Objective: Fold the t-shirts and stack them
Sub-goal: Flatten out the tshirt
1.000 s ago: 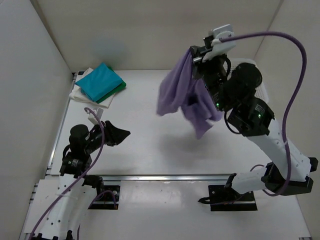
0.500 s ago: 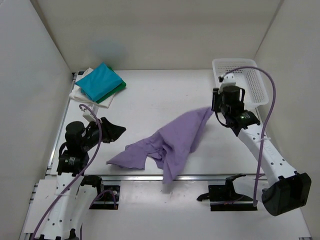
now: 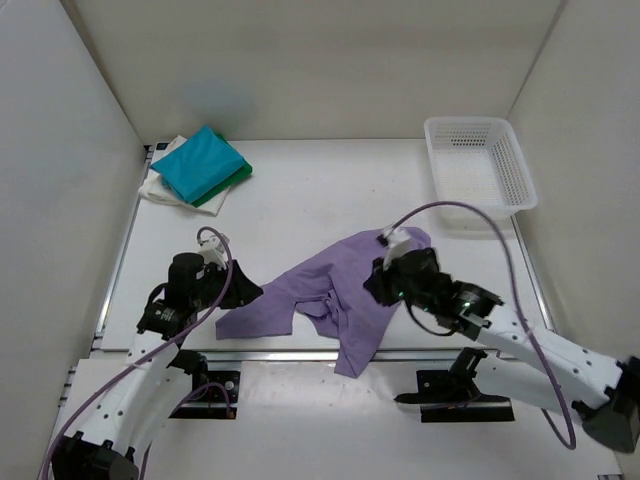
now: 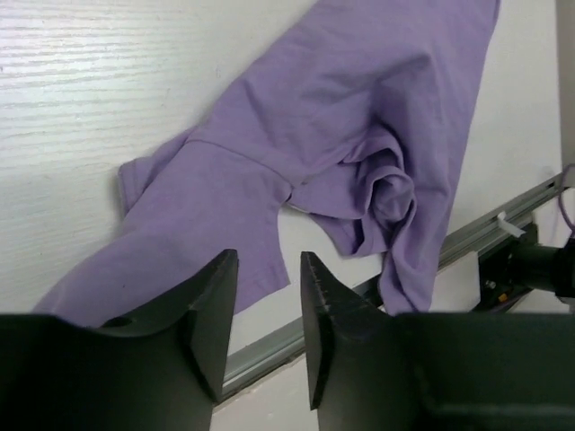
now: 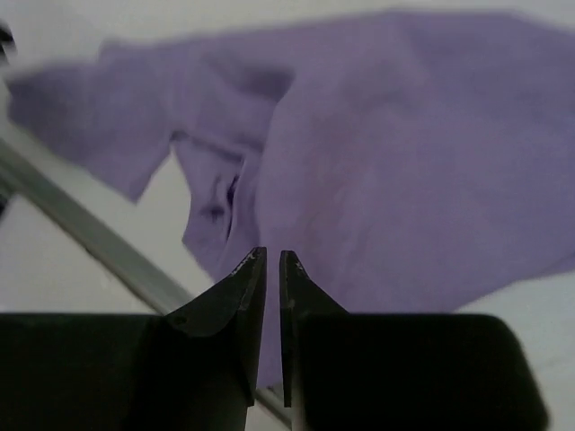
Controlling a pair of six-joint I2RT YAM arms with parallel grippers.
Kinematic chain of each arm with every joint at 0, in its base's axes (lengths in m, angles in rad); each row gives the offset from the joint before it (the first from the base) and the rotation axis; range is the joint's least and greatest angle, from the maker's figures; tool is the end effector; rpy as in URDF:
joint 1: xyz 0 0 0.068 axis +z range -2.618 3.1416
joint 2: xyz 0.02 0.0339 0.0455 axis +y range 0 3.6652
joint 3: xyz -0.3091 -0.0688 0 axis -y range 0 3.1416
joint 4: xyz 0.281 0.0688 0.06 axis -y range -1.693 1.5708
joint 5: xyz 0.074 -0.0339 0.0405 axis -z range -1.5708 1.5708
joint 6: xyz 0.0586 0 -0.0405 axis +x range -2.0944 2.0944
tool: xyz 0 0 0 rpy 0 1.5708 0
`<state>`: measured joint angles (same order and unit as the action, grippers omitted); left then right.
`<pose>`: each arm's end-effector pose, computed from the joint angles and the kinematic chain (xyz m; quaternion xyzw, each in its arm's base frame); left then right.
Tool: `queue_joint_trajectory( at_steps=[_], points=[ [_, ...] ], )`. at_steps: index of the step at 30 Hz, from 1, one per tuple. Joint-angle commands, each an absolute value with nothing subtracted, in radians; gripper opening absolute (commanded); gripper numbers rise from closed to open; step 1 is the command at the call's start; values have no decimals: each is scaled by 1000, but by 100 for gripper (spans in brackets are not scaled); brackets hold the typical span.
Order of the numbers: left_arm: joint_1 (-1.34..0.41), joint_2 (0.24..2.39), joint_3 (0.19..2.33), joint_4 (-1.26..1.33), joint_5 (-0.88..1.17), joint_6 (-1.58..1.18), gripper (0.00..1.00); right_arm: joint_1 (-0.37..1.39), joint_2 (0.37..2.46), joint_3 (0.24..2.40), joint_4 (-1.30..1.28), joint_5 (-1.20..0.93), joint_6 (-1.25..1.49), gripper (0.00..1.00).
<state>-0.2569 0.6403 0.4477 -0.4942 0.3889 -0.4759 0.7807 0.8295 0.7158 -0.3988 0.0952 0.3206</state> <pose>0.1477 -0.0618 0.2220 -0.0148 0.8906 -0.3134 0.3293 0.1550 0.1457 0.3043 -0.1732 0.8450 0.2288 0.4512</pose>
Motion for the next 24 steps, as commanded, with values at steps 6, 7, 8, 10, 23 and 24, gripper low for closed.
queue_joint_trajectory(
  at_steps=[6, 7, 8, 10, 23, 24],
  points=[
    [-81, 666, 685, -445, 595, -553, 49, 1160, 1191, 744, -206, 149, 379, 17],
    [-106, 675, 731, -410, 597, -596, 49, 1190, 1256, 785, -186, 176, 349, 20],
    [-115, 675, 751, -376, 592, -618, 49, 1224, 1317, 805, -166, 199, 324, 20],
    [-126, 689, 813, -323, 610, -688, 49, 1236, 1406, 865, -138, 204, 304, 28],
    [-54, 690, 896, -74, 784, -923, 49, 1302, 1840, 1135, 77, 190, 156, 51],
    [-46, 686, 884, -75, 784, -925, 49, 1301, 1851, 1144, 84, 181, 155, 51]
  ],
)
